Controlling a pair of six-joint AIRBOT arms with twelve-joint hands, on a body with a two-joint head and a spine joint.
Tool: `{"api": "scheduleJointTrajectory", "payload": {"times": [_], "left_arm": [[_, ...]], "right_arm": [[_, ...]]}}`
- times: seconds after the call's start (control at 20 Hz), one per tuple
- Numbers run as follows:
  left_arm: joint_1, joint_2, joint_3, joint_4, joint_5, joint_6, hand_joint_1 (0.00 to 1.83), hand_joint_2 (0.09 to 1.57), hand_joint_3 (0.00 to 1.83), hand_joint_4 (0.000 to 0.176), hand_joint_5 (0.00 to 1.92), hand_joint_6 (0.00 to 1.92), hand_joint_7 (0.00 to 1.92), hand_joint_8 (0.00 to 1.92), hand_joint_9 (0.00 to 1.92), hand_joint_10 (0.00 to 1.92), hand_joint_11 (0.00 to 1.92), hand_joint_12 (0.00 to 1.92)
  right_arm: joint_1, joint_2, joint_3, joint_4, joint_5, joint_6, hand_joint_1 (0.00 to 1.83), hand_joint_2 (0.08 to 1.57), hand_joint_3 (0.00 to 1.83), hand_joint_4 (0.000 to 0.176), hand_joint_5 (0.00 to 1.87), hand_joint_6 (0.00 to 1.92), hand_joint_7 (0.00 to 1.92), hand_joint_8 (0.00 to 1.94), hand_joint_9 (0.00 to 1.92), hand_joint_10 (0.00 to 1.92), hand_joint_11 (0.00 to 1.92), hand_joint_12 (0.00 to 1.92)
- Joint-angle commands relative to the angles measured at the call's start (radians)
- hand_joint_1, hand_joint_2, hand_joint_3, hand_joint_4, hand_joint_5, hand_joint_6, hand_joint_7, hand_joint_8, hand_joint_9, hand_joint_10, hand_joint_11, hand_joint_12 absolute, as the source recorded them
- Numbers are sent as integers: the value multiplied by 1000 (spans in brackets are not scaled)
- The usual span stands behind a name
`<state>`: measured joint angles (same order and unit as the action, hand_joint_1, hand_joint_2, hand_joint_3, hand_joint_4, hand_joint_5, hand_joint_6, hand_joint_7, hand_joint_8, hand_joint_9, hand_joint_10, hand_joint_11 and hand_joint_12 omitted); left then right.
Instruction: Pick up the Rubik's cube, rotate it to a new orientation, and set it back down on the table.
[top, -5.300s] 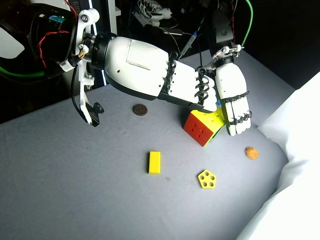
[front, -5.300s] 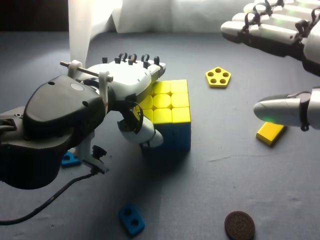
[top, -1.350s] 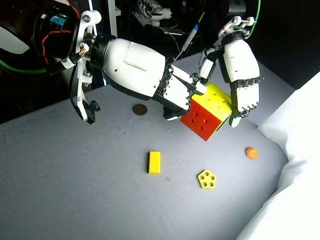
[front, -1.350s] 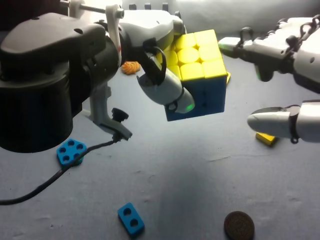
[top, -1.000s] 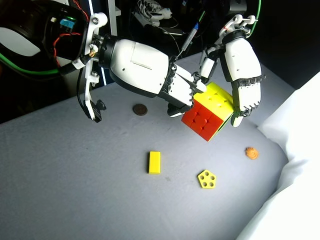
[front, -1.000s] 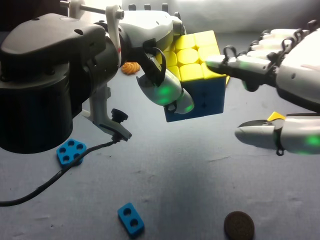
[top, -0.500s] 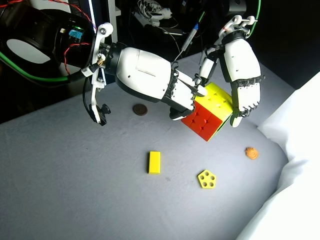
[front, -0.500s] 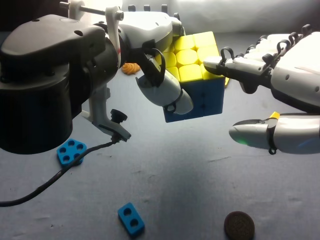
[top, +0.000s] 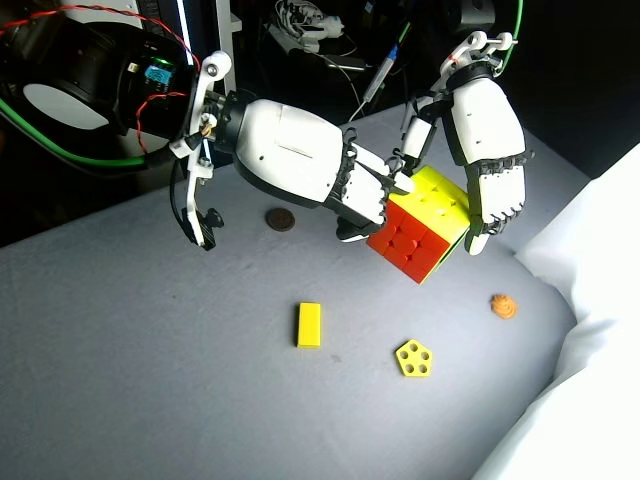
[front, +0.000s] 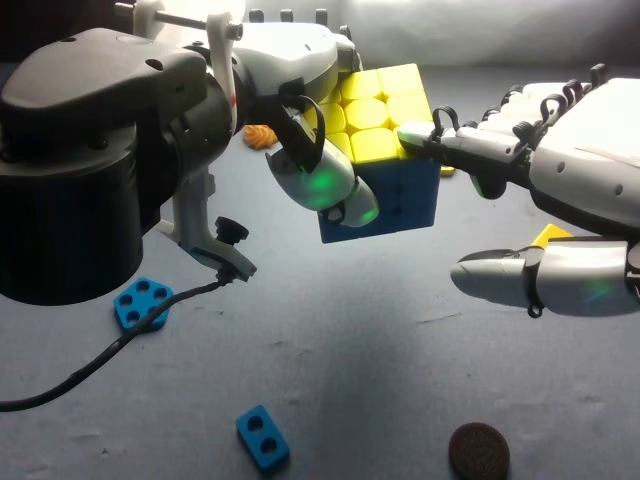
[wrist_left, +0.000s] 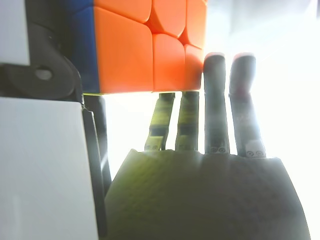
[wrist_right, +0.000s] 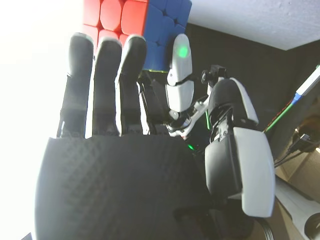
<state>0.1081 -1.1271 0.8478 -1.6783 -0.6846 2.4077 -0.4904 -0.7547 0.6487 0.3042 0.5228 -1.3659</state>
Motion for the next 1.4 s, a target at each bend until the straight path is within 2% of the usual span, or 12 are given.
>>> {"api": "scheduleJointTrajectory", "payload": {"times": [0.0,0.1,0.3,0.5,0.55,0.8,0.85,0.95,1.1,1.2,1.35], "left_arm": [[-12,7,1,75,1,-16,1048,1413,0,0,464,1609,518,1911,268,1921,261,1921],[-13,7,1,75,1,-16,1056,1409,0,0,478,1582,514,1921,242,1921,241,1921],[-14,7,2,75,1,-16,1059,1408,0,0,478,1572,515,1921,242,1921,252,1921],[-14,7,2,76,1,-16,1035,1426,3,0,421,1651,516,1921,249,1921,256,1921],[-14,7,2,76,1,-16,1068,1412,0,0,448,1584,535,1921,266,1921,275,1921],[-15,7,3,76,-4,-16,1061,1408,0,0,471,1576,522,1921,258,1921,272,1921],[-16,7,3,76,-4,-16,1050,1415,2,0,447,1609,521,1921,256,1921,270,1921],[-18,7,5,77,-4,-16,1074,1399,0,0,503,1530,516,1921,233,1909,247,1921],[-21,7,6,77,-4,-16,1032,1426,8,0,416,1654,515,1921,224,1892,223,1921],[-22,7,6,77,-4,-16,1052,1413,0,0,465,1589,515,1921,231,1921,258,1921],[-22,7,6,77,-4,-16,1063,1407,0,0,485,1555,513,1921,224,1921,254,1921]], "right_arm": [[5,1,1,-5,91,-4,77,1256,5,0,101,7,272,1500,262,1866,242,1921],[4,-3,4,22,63,-19,107,1247,0,0,125,7,316,1430,309,1805,251,1921],[-10,-21,16,22,58,-29,135,1240,0,0,150,11,336,1472,343,1803,287,1921],[-24,-33,16,22,58,-48,115,1248,0,0,123,9,325,1448,308,1817,228,1921],[-26,-34,16,22,57,-50,115,1253,2,0,118,6,321,1433,293,1810,208,1921],[-28,-35,16,22,54,-51,158,1247,0,0,111,3,297,1494,274,1860,217,1921],[-30,-35,16,22,54,-51,112,1257,2,0,66,0,263,1527,262,1884,227,1921],[-35,-36,16,22,54,-52,99,1257,1,0,35,1,262,1532,259,1883,217,1921],[-36,-43,17,22,54,-53,123,1255,0,0,75,16,269,1519,254,1888,208,1921],[-38,-48,16,22,54,-54,144,1247,0,0,107,18,298,1502,298,1872,269,1921],[-44,-49,16,22,50,-54,128,1259,2,0,68,3,264,1508,269,1877,237,1921]]}}
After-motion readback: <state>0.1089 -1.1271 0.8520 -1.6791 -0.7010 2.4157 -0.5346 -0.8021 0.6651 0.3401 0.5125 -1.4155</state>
